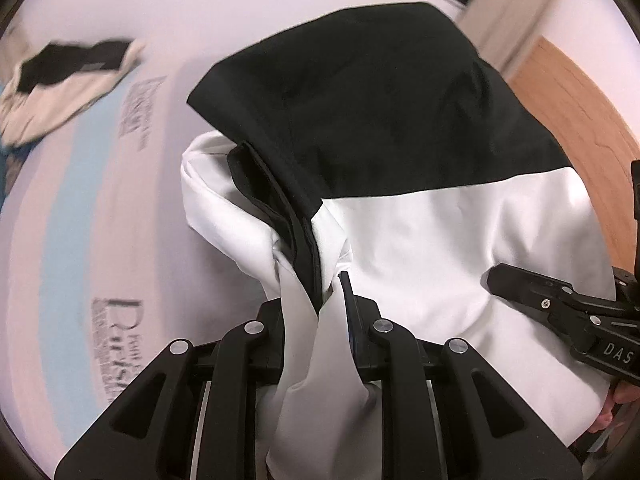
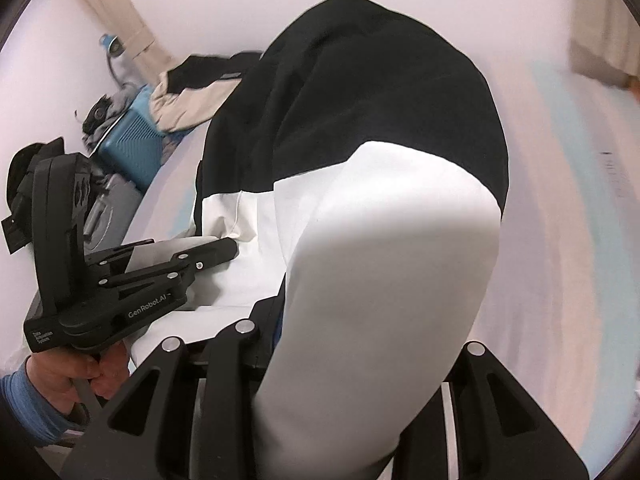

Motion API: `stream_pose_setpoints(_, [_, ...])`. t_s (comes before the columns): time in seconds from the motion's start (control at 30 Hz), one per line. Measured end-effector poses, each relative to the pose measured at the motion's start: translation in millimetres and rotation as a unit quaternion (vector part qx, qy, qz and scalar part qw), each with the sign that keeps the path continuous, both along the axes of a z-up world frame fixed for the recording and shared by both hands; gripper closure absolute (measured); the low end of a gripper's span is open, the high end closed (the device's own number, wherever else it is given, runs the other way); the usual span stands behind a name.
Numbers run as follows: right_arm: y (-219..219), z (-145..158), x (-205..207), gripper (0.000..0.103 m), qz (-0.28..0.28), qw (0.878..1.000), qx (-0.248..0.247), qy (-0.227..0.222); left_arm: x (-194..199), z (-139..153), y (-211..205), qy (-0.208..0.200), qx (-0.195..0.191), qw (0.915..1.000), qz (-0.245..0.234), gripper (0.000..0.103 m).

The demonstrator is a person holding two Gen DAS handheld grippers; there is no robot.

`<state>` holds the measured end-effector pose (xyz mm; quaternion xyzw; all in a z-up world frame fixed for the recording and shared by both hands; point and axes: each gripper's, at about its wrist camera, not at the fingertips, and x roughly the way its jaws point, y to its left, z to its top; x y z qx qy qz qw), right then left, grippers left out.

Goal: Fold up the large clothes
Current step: 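Lift the jacket bundle with both grippers and carry it toward the headboard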

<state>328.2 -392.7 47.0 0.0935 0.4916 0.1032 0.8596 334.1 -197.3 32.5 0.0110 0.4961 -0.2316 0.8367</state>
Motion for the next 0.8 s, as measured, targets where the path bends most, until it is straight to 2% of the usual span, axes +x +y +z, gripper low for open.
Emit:
stream_pose_setpoints(0.27, [-147.3,29.9,-71.0,0.076,-0.030,0.999,-0.020,-0.021,-47.7,33.9,-166.1,-0.030,-0.007,0.9990,-0.034,0.086])
stream_pose_setpoints(0.47, [-282.0,55.1,-121.1,0.077,-0.052,0.997,-0.041,-0.032,-81.0,62.6,-301.9,-0.042,-0.024,0.9973,-0.056,0.086])
stream_pose_setpoints(0.6, [-357.2,68.2,-144.2,0.077,-0.074,0.994,-0.061,-0.041,-90.1,69.0,-377.4,-0.051,-0.025,0.9950,-0.083,0.086])
stream_pose_setpoints(0.8, [-438.8,75.2,-162.0,0.078,-0.122,0.990,-0.057,-0.046,-90.7,69.7,-475.5,-0.054,-0.023,0.9903,-0.126,0.086])
